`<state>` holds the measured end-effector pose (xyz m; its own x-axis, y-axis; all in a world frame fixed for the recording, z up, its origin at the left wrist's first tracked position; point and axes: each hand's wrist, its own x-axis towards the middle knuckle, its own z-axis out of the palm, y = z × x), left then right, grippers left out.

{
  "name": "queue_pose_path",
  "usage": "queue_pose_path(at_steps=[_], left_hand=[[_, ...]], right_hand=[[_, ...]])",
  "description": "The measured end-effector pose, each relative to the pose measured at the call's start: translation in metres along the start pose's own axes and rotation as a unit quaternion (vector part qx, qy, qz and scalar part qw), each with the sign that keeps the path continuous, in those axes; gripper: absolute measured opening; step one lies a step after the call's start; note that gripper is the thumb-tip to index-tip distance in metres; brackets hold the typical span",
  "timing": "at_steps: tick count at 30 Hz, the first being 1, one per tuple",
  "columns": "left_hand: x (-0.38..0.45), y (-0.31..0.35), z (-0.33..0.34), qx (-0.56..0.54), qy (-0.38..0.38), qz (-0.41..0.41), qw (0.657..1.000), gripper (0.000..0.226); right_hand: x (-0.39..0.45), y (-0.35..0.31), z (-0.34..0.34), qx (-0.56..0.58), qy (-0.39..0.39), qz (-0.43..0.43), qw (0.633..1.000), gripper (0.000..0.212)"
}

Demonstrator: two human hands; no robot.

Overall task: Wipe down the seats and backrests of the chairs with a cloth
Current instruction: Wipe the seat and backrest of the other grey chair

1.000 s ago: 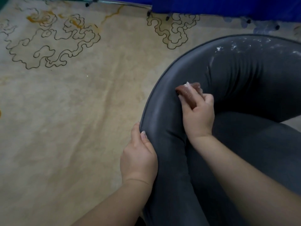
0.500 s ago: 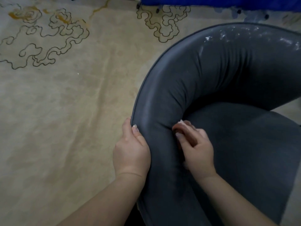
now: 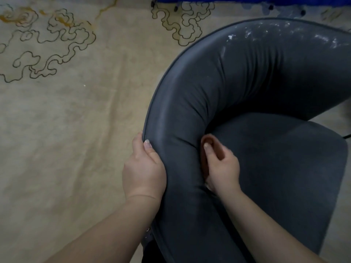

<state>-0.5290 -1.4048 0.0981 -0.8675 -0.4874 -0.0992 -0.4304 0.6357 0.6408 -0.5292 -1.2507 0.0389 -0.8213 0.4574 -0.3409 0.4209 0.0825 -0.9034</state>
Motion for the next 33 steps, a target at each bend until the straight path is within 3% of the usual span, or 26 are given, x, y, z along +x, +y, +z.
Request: queue_pose_path(at_steps=[4, 10, 14, 18, 24, 33], left_hand=[[0.003, -0.001, 0.001, 0.009, -0.005, -0.005, 1.000, 0.040], [0.002, 0.001, -0.002, 0.021, -0.022, -0.009, 1.000, 0.042], [0.002, -0.002, -0.003, -0.003, -0.033, 0.005, 0.999, 0.044], [0.002, -0.003, -0.009, -0.028, -0.068, 0.072, 0.995, 0.048], [0.019, -0.002, -0.011, -0.022, -0.127, 0.101, 0.987, 0.051], [0.128, 0.076, 0.026, -0.012, -0.210, 0.215, 0.954, 0.052]], right_hand=[[-0.002, -0.023, 0.017, -0.001, -0.061, -0.114, 0.992, 0.033], [-0.002, -0.026, 0.002, -0.056, -0.033, -0.009, 0.998, 0.019], [-0.008, -0.029, -0.009, -0.038, -0.029, -0.026, 0.998, 0.031], [-0.016, -0.029, -0.011, -0.008, -0.038, -0.015, 0.999, 0.031], [-0.003, -0.038, -0.008, 0.036, 0.015, -0.008, 0.999, 0.014], [0.028, -0.064, 0.027, 0.092, 0.088, 0.006, 0.992, 0.023]])
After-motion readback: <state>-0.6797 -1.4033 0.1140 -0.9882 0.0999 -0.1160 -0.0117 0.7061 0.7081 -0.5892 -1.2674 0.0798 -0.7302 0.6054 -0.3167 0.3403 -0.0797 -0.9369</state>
